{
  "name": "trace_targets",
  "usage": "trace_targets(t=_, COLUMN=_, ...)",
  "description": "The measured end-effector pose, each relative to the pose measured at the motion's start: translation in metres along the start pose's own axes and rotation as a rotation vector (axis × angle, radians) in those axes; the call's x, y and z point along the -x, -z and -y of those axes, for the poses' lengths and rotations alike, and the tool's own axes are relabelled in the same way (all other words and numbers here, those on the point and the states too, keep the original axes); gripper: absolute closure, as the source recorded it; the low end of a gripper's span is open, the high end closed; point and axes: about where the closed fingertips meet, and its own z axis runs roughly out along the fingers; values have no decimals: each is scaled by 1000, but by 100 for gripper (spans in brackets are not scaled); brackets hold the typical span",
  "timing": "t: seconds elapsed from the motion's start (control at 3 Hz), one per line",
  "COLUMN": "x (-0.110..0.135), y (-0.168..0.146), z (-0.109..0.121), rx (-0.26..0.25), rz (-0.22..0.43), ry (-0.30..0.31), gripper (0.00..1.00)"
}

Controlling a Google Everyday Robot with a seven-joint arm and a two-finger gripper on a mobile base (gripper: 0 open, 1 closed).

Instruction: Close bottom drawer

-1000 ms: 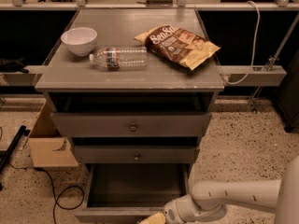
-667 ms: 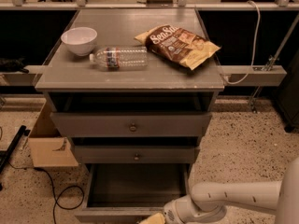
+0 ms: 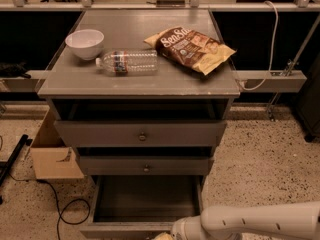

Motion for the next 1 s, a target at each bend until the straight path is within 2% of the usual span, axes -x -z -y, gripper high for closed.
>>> trace_targets(t=0.33, x=-3, y=3, z=-12, rx=-75, rz=50, ry=31, gripper=0)
trace_targets(t=0.67, x=4, y=4, z=2, rx=-148, rz=91, ry=35, gripper=0)
trace_targets(t=1.0, x=4, y=4, z=2, rx=-148, rz=91, ry=35, gripper=0)
